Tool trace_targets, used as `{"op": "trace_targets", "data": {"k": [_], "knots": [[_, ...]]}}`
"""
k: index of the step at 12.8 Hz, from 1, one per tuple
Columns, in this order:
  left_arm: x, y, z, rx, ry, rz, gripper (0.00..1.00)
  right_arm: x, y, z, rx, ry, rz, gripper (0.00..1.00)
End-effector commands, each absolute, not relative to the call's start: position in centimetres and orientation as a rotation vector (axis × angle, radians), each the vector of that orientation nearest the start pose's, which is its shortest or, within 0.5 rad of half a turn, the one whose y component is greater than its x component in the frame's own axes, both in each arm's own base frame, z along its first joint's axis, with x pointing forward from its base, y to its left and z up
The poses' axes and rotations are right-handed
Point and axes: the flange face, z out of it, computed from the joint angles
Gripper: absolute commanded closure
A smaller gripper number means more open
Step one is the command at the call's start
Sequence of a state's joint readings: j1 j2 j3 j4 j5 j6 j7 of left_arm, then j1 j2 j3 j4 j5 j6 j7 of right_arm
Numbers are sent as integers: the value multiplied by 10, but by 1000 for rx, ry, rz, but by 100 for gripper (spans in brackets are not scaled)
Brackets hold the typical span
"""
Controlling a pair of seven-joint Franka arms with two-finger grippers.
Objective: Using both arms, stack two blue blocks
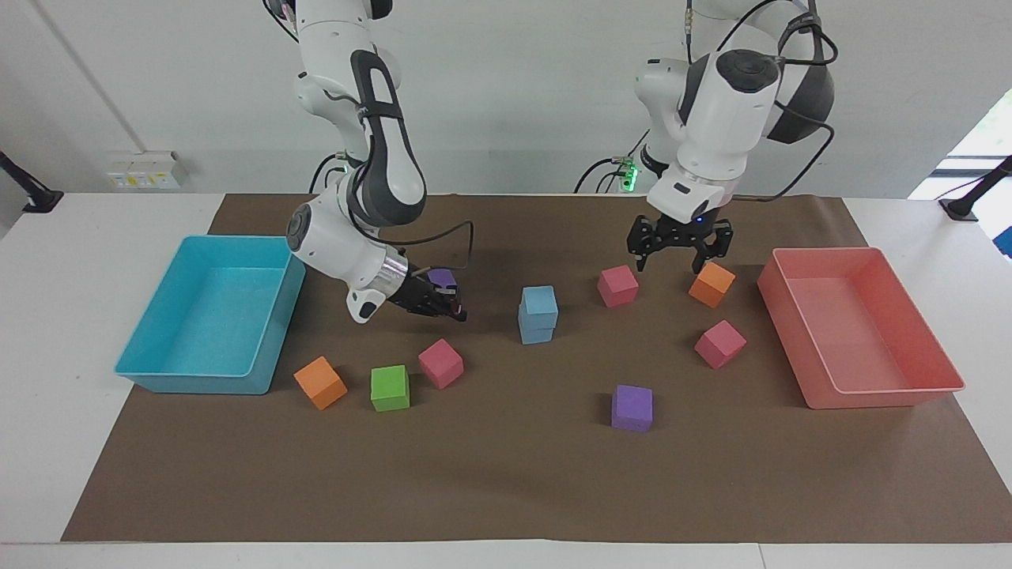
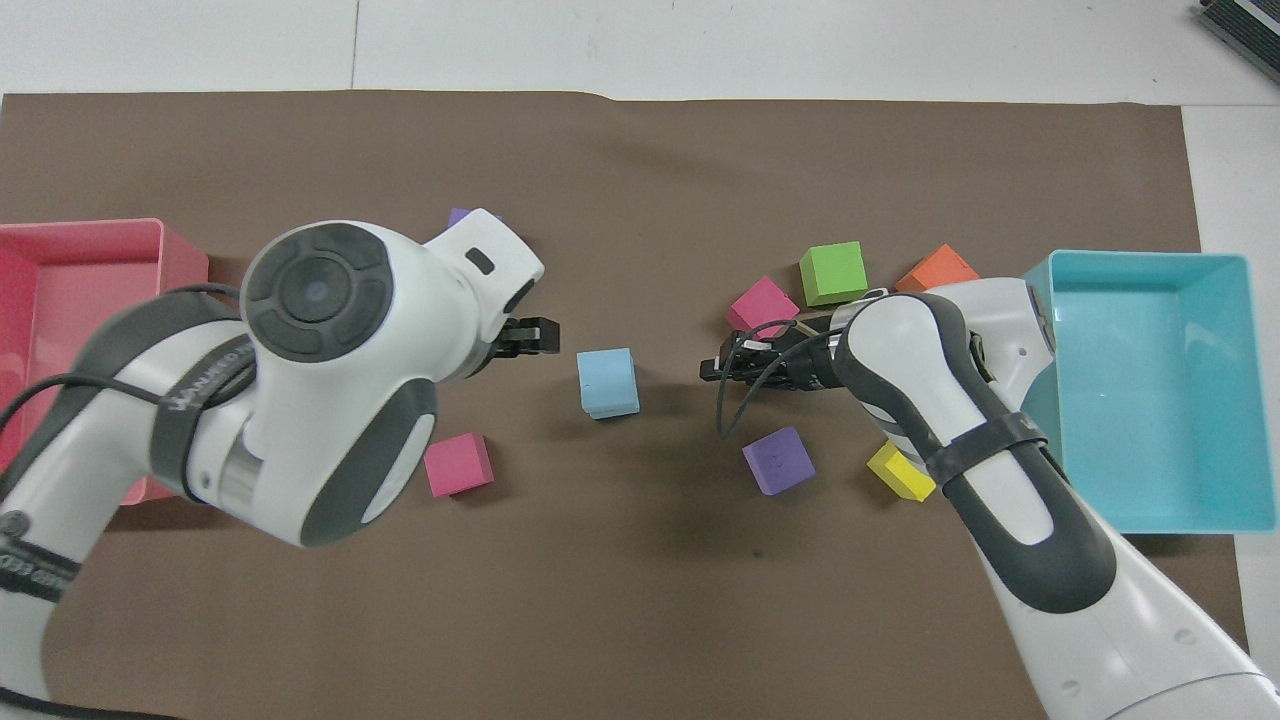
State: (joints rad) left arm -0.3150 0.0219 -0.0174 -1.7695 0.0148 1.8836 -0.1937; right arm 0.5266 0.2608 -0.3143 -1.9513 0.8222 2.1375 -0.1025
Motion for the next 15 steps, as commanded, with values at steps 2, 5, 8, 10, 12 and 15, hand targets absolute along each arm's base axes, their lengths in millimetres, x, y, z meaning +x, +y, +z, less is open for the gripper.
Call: {"op": "trace_targets", "data": {"k": [2,5,8,10,12,15], "knots": [[561,-129,589,-3120,292,-115,0,596,150,389,-2734,95,39,98],[564,-58,623,-3153,287,-85,0,606,125,417,-2869,-18,-22,37],[558,-35,642,-3151,290,-28,0,610,96,443,-2920,-25,-46,0],[556,-32,648,-3154,281,-11,0,609,78,457,-2994,-70,-56,0],[554,-31,651,-3154,277,-14,0,609,69,477,-3068,-134,-71,0],[550,-29,653,-3153,270,-4,0,604,43,509,-3085,-98,-140,0]]}}
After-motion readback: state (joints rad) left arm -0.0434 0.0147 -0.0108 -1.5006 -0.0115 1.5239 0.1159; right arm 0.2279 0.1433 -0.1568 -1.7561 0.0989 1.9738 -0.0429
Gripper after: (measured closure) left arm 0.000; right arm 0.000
